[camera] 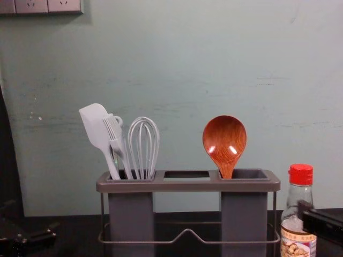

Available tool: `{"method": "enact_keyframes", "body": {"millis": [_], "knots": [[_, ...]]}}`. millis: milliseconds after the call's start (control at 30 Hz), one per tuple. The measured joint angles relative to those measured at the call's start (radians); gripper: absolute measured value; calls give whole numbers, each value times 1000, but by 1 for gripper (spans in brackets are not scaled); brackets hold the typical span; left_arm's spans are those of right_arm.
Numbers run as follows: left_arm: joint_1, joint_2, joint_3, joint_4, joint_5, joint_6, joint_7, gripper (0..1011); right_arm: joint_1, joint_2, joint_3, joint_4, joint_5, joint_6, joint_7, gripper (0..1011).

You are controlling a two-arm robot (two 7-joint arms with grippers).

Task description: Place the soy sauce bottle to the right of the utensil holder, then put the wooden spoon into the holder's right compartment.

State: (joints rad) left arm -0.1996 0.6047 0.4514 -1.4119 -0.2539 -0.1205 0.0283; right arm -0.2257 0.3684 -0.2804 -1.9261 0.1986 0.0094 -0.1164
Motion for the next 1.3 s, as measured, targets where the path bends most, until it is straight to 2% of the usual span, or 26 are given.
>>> {"method": "enact_keyframes", "body": {"millis": [167,367,567,1300], "knots": [[0,0,0,0,0,0,0,1011,-36,-24,20,15,-9,-37,-19,1003],[0,0,0,0,0,0,0,1011,-39,-40,32,37,-5,-31,-5,1003],[0,0,0,0,0,0,0,1011,-23,-40,34,56,9,5,41,1003],[0,0,0,0,0,0,0,1011,-27,-40,33,52,9,-3,32,1002]]}}
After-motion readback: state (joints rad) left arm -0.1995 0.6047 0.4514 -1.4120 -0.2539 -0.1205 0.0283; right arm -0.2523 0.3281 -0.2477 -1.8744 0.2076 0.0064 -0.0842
